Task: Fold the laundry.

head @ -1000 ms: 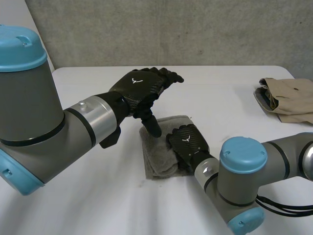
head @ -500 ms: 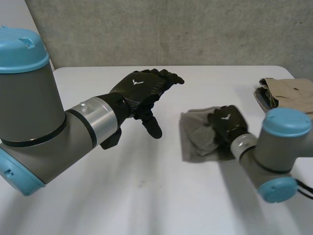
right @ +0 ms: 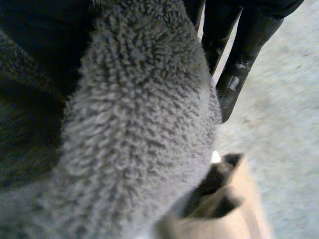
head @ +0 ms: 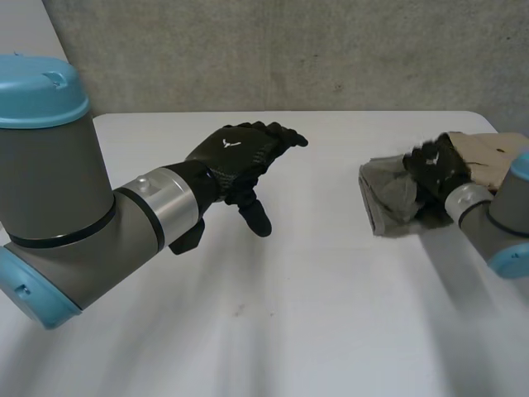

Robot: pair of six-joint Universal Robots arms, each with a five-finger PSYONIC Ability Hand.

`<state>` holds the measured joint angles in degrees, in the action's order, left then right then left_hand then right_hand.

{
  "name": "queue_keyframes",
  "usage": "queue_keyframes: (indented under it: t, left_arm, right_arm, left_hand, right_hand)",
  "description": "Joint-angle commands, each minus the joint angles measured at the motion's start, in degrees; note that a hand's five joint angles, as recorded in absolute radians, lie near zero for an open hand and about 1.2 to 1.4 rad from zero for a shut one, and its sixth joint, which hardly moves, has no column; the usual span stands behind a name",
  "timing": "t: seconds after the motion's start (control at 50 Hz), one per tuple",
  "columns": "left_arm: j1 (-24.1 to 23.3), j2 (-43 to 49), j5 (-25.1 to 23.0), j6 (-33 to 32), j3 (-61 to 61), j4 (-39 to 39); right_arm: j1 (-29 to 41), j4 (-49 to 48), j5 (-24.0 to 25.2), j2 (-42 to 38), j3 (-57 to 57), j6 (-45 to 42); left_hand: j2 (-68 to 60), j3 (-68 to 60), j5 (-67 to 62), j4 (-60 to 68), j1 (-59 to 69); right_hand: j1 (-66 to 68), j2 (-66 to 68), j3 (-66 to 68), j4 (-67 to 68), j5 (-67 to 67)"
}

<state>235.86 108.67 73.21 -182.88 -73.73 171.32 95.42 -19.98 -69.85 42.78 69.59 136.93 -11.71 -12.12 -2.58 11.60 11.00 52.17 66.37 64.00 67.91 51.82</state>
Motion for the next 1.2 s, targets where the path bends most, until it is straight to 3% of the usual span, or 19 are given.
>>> queue_keyframes:
  t: [0.02, 0.16, 0.28, 0.44, 0.64, 0.66, 0.68, 0.7, 0.74, 0.8, 1.02, 1.1, 1.2]
  left_arm:
    - [0.0, 0.3, 0.0, 0.1, -0.1, 0.4]
    - [0.2, 0.4, 0.0, 0.1, -0.3, 0.5]
    - [0.2, 0.4, 0.0, 0.1, -0.4, 0.4]
    - [0.1, 1.3, 0.0, 0.1, -0.7, 0.5]
    - [0.1, 2.1, 0.0, 0.1, -0.8, 0.6]
    - [0.1, 2.1, 0.0, 0.1, -0.9, 0.6]
    - [0.1, 2.1, 0.0, 0.1, -1.0, 0.6]
    - [0.1, 2.1, 0.0, 0.1, -1.0, 0.6]
    - [0.1, 2.0, 0.0, 0.1, -1.1, 0.6]
    - [0.1, 1.9, 0.0, 0.0, -1.0, 0.8]
    - [0.0, 1.1, 0.3, 0.1, -1.0, 0.9]
    - [0.0, -1.1, 0.7, 0.2, -0.9, 0.9]
    - [0.8, -5.6, 1.5, 0.9, -0.9, 1.5]
  right_arm:
    - [-1.1, 2.9, -0.8, 0.1, -18.5, 2.6]
    - [-4.3, 6.1, -0.6, -1.6, -36.0, 12.2]
    - [-10.4, 11.4, -0.2, -8.1, -43.6, 13.5]
    - [-15.3, 13.4, -0.5, -17.2, -48.1, 13.3]
    - [-17.1, 13.7, 0.1, -22.5, -47.0, 8.2]
    - [-17.1, 13.9, 0.1, -22.7, -46.7, 7.4]
    - [-17.1, 14.2, 0.1, -22.8, -46.5, 6.8]
    - [-17.0, 15.1, -0.2, -23.0, -46.1, 5.3]
    - [-16.9, 16.5, -0.6, -22.7, -45.6, 3.4]
    - [-16.8, 20.3, -0.7, -20.6, -44.8, 0.7]
    - [-15.4, 34.6, -1.3, 2.7, -34.2, 1.8]
    - [-10.0, 35.5, -4.0, 10.0, -30.8, 6.5]
    - [-3.2, 34.1, -7.3, 17.6, -25.2, 20.0]
  left_hand:
    - [-0.9, -0.5, 0.0, 1.0, 1.6]
    - [-1.0, -0.6, -0.2, 1.1, 1.7]
    - [-1.0, -0.6, -0.2, 1.1, 1.7]
    - [-1.0, -0.6, -0.2, 1.1, 1.7]
    - [-1.0, -0.6, -0.2, 1.1, 1.7]
    - [-1.0, -0.6, -0.2, 1.1, 1.7]
    - [-1.0, -0.6, -0.2, 1.1, 1.7]
    - [-1.0, -0.6, -0.2, 1.1, 1.7]
    - [-1.0, -0.6, -0.2, 1.1, 1.7]
    - [-1.0, -0.6, -0.2, 1.1, 1.7]
    - [-0.4, 0.1, 0.5, 0.5, 1.1]
    - [-0.4, 0.1, 0.5, 0.5, 1.1]
    - [0.5, 0.9, 1.4, -0.4, 0.2]
  right_hand:
    - [27.8, 13.6, 16.0, 12.1, 18.2]
    - [27.8, 13.6, 16.0, 12.1, 18.2]
    - [27.8, 13.6, 16.0, 12.1, 18.2]
    - [27.8, 13.6, 16.0, 12.1, 18.2]
    - [27.8, 13.6, 16.0, 12.1, 18.2]
    - [25.9, 11.7, 14.1, 10.1, 16.2]
    - [15.4, 1.2, 3.5, -0.4, 5.7]
    - [-14.7, -28.9, -26.5, -30.4, -24.3]
    - [-38.6, -52.8, -50.4, -54.3, -48.2]
    - [-42.2, -56.4, -54.0, -57.9, -51.8]
    - [-42.2, -56.4, -54.0, -57.9, -51.8]
    - [-42.2, -56.4, -54.0, -57.9, -51.8]
    - [-42.2, -56.4, -54.0, -57.9, -51.8]
